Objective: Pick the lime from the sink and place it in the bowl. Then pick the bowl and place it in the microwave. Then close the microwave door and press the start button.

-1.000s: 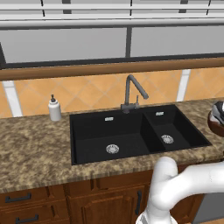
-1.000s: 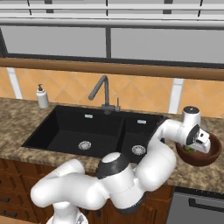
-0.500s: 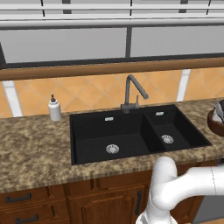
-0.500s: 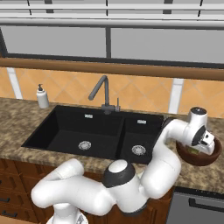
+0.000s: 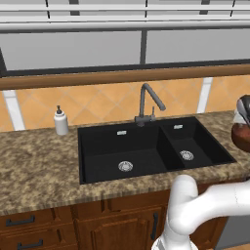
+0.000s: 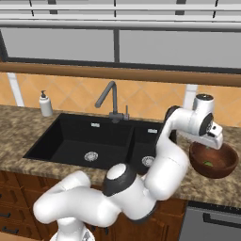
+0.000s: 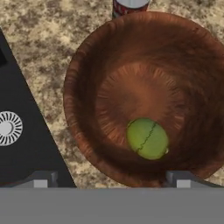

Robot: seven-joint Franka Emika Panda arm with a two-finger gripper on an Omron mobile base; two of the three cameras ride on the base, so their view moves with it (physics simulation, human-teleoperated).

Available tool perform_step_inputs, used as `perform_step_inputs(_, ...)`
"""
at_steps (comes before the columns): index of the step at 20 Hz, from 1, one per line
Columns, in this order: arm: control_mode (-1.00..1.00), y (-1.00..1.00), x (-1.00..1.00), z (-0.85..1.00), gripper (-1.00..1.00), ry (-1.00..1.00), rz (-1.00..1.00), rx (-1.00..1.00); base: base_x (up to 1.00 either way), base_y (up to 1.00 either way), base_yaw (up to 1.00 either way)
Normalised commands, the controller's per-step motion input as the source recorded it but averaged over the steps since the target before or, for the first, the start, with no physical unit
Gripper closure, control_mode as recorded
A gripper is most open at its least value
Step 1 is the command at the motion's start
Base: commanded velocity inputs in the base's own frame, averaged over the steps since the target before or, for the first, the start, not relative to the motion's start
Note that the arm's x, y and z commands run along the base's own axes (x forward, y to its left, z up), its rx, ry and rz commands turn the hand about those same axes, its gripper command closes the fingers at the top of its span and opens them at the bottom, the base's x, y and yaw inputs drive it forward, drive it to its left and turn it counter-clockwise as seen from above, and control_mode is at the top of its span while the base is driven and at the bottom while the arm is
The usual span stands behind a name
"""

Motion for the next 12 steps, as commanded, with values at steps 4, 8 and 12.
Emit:
perform_step_inputs(4,-1.0,0.78,0.12,0.0,-1.0,0.18,0.0,-0.06,0.0,0.0,0.0)
perform_step_inputs(8,-1.0,0.36,0.19,-0.11,-1.0,0.17,0.0,-0.04,0.0,0.0,0.0)
perform_step_inputs(12,-1.0,-0.06,0.28,-0.25,-1.0,0.06,0.0,-0.01,0.0,0.0,0.0)
